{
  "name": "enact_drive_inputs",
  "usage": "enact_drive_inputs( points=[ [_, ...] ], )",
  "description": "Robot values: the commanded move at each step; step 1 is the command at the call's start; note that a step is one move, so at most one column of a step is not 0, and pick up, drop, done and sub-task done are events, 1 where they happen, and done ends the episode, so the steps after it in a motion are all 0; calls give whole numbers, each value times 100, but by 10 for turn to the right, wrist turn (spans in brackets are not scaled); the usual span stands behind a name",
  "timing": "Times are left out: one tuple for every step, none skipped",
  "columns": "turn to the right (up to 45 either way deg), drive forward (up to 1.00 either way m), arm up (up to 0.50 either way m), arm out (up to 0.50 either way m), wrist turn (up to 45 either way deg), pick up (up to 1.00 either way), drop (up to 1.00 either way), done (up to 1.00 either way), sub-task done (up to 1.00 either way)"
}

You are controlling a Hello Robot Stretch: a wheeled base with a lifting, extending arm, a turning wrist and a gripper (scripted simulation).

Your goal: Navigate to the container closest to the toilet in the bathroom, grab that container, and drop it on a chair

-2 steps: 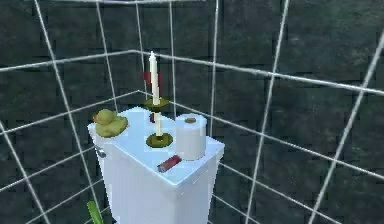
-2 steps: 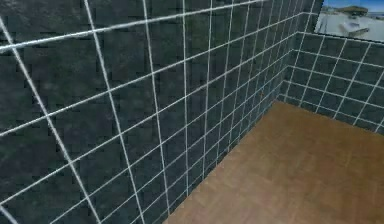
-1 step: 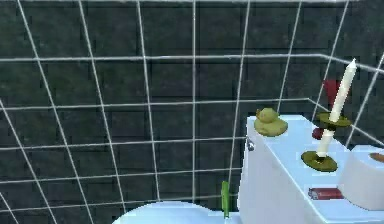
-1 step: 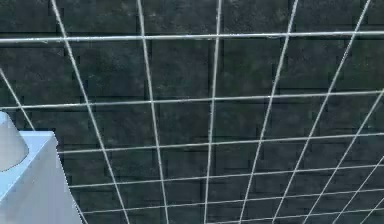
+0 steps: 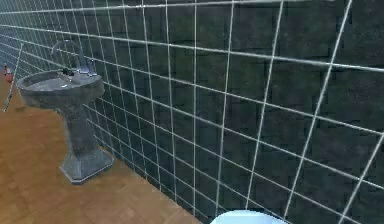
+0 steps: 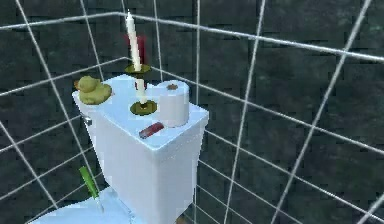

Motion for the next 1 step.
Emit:
enact_drive_inputs(
  points=[
    [-300, 0, 0, 0, 0, 0, 0, 0, 0]
  ],
)
